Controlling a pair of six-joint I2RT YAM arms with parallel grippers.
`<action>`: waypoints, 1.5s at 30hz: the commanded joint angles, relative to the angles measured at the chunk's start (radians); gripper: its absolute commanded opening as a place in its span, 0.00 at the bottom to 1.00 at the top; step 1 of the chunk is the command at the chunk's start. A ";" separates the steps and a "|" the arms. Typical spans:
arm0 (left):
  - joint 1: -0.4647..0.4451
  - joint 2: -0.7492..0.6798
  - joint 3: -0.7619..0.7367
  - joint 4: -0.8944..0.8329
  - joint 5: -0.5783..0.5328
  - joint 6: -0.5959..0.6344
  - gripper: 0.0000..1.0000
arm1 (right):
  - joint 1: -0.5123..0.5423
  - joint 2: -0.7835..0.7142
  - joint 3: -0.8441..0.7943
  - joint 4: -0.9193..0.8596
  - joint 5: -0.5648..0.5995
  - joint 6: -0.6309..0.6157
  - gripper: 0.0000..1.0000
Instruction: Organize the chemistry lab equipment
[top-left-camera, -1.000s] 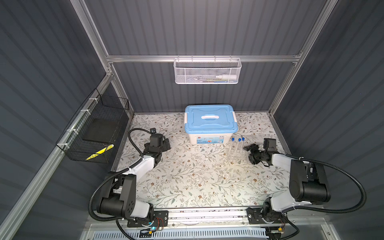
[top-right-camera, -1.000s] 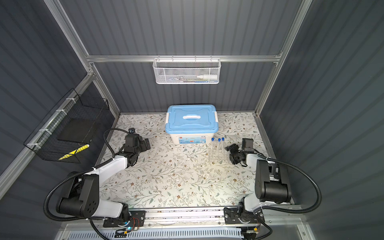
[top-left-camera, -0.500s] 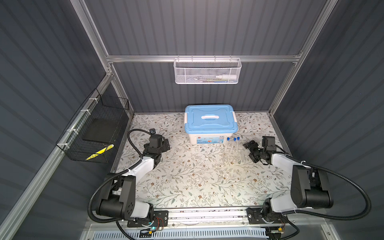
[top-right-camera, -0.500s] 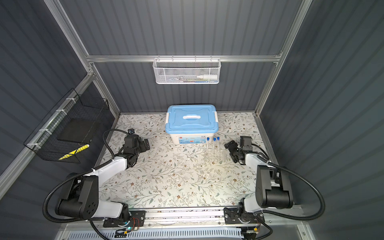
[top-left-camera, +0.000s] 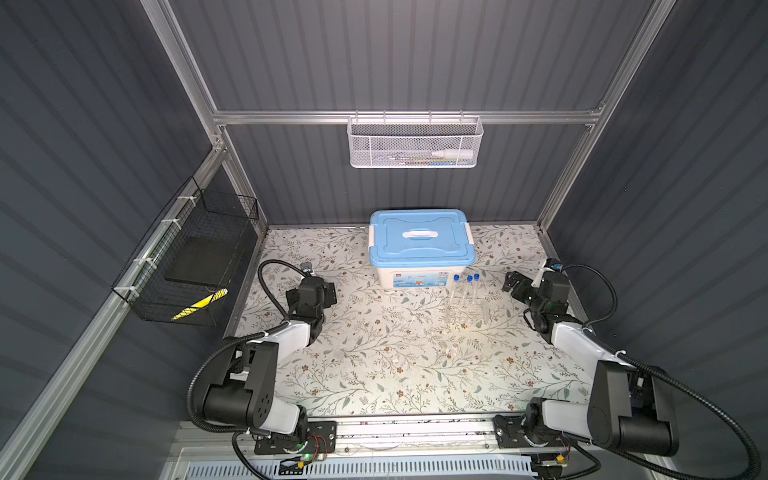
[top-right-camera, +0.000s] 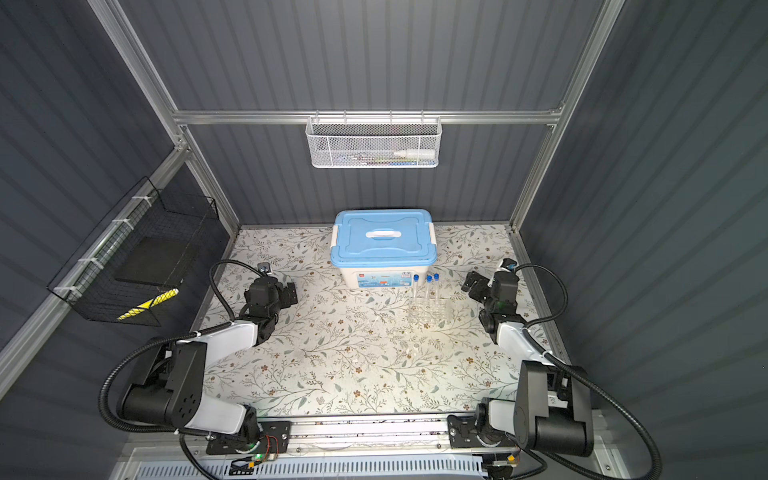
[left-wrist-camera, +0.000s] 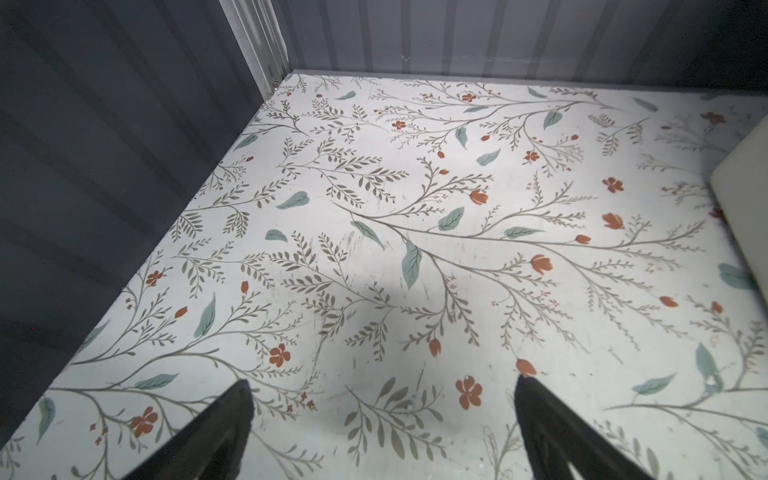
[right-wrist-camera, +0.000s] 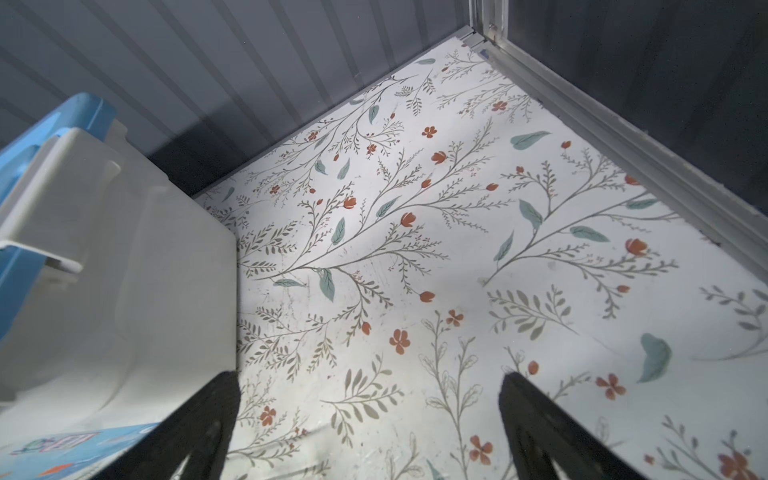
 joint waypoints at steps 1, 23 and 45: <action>0.006 0.034 -0.021 0.124 -0.045 0.075 1.00 | 0.015 -0.032 -0.045 0.174 0.001 -0.143 0.99; 0.059 0.220 -0.138 0.530 0.090 0.139 1.00 | 0.069 0.172 -0.269 0.704 0.092 -0.299 0.99; 0.092 0.215 -0.124 0.489 0.119 0.110 1.00 | 0.066 0.160 -0.241 0.629 0.118 -0.286 0.99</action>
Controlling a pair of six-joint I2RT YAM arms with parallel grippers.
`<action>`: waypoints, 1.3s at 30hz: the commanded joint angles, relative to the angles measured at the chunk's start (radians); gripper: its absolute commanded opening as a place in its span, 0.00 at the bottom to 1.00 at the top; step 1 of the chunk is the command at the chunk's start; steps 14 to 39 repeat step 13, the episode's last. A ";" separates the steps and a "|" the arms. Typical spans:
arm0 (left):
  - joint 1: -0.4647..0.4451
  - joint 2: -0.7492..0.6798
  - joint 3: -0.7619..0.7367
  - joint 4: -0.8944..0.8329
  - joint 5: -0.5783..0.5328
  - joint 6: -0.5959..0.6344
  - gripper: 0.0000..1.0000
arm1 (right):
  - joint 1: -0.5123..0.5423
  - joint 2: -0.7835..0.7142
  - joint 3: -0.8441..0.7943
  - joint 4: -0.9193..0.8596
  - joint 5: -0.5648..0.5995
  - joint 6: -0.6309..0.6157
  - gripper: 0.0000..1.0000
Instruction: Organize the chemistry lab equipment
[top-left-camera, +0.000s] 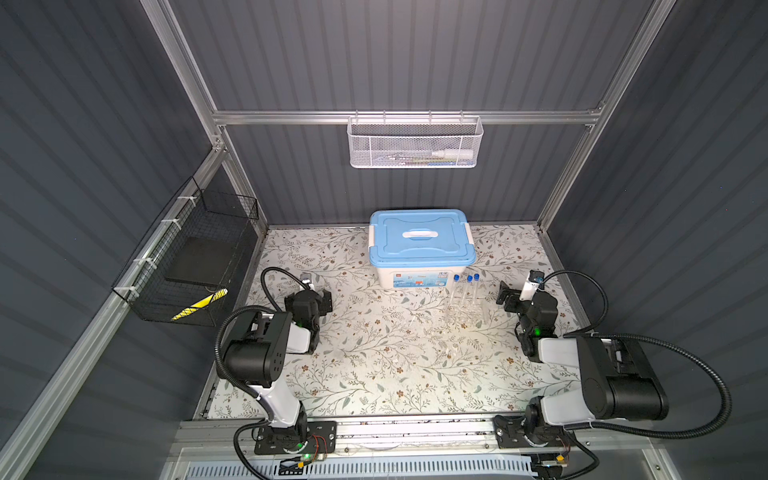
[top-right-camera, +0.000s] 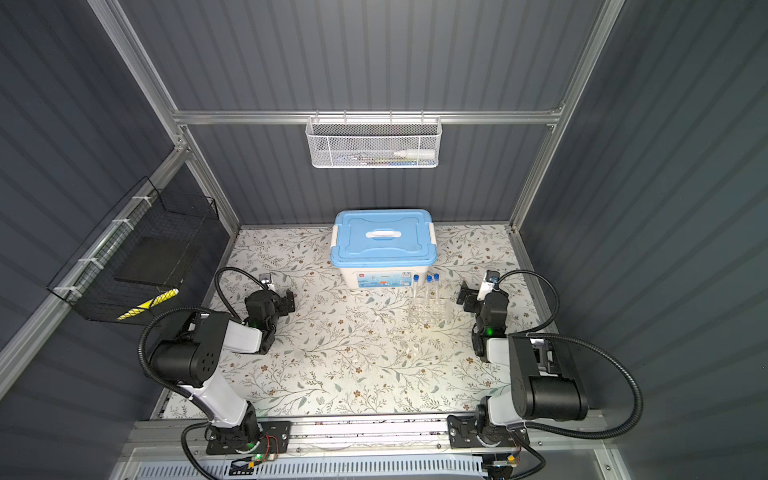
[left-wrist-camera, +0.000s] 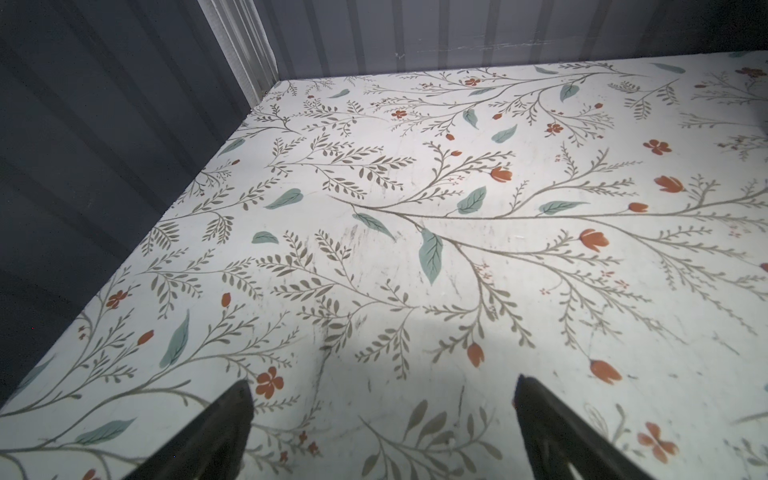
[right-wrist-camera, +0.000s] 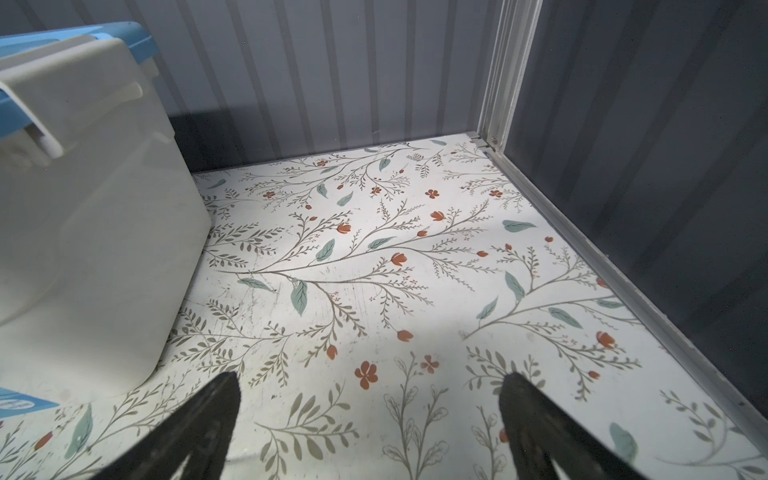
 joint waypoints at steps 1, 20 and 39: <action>0.005 -0.005 0.011 0.007 0.007 -0.011 1.00 | 0.002 -0.002 0.006 0.008 0.014 -0.001 0.99; 0.005 -0.005 0.011 0.008 0.008 -0.012 1.00 | 0.002 -0.003 0.006 0.008 0.016 -0.001 0.99; 0.005 -0.005 0.011 0.008 0.008 -0.012 1.00 | 0.002 -0.003 0.006 0.008 0.016 -0.001 0.99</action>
